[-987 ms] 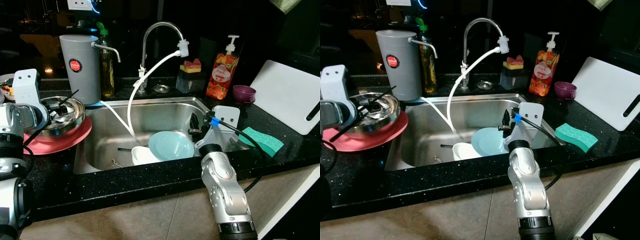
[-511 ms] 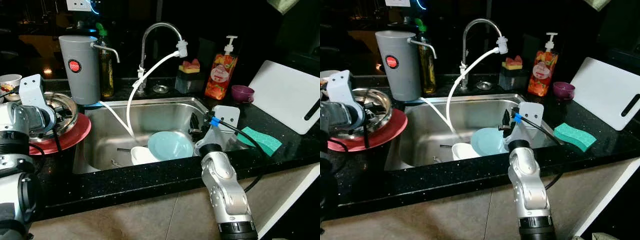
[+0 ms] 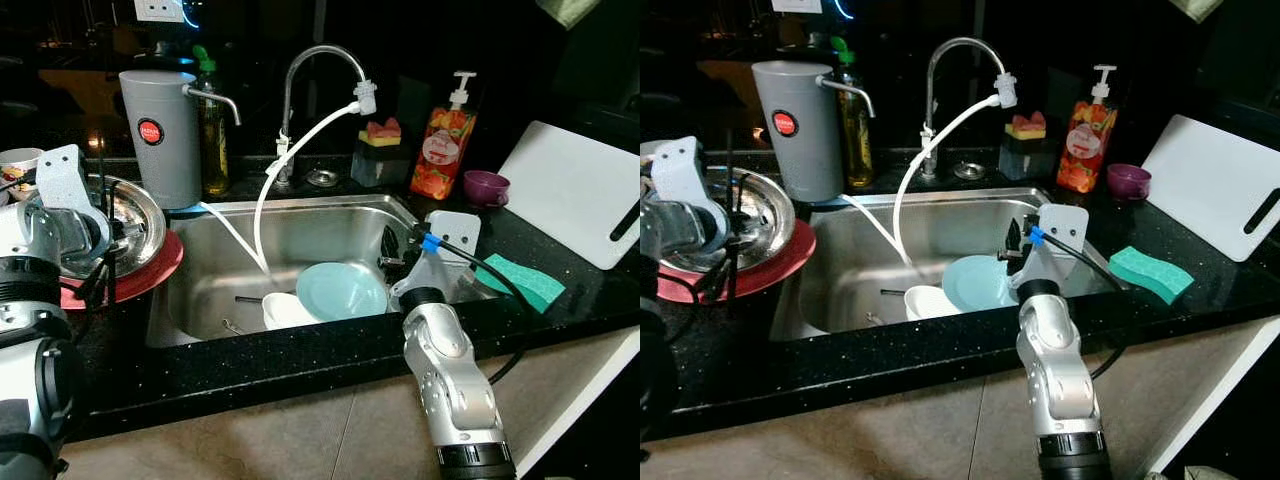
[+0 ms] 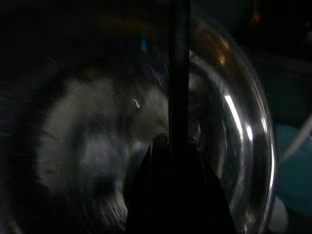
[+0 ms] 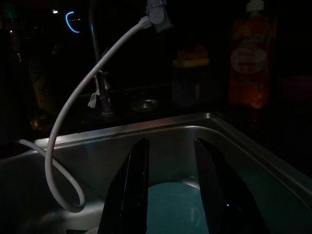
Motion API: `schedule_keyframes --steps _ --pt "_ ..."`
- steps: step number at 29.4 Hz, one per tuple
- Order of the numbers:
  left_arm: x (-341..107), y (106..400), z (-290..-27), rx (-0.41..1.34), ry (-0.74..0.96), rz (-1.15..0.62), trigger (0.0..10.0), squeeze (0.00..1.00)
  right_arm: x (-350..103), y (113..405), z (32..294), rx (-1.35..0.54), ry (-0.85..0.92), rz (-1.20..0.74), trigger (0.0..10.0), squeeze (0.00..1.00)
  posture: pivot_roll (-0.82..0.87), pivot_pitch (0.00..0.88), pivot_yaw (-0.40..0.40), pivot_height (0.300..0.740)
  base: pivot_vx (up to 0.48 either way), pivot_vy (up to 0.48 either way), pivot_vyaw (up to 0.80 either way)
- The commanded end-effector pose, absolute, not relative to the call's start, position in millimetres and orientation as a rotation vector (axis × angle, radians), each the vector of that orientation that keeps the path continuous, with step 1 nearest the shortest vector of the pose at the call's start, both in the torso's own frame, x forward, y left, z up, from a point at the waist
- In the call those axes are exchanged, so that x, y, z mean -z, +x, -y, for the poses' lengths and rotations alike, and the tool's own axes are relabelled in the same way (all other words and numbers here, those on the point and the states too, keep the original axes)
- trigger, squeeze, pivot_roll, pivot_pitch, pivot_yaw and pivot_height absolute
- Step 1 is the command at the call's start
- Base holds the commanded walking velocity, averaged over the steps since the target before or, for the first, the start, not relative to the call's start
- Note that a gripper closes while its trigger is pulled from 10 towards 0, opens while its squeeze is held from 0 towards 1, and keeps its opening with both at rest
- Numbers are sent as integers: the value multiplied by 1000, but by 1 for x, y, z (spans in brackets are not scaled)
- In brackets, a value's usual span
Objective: Kitchen organization
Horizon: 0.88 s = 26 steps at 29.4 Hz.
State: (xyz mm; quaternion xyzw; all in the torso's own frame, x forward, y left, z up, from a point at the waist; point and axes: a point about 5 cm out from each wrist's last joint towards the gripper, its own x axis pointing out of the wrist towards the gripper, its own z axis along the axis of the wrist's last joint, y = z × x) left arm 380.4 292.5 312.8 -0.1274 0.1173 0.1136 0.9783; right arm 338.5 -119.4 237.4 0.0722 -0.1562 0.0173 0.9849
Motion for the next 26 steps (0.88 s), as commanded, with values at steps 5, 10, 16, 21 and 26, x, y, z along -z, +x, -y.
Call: schedule_keyframes --steps 5,10,16,21,26 --pt "-350 375 -300 -271 -190 -71 10000 0 -236 339 119 -40 148 305 10000 0 123 46 -80 740 0 0 0" --pt "-357 374 -301 -275 -172 -38 10000 0 -236 339 119 -40 149 306 10000 0 123 46 -80 740 0 0 0" --pt "-380 372 -289 -225 -97 86 10000 0 -236 339 119 -39 148 306 10000 0 123 46 -80 740 0 0 0" --pt "-391 372 -266 -116 -34 185 10000 0 -237 340 119 -39 148 307 10000 0 121 44 -79 740 0 0 0" --pt "-386 373 -229 68 23 261 10000 0 -238 340 120 -37 148 313 10000 0 117 38 -74 740 0 0 0"
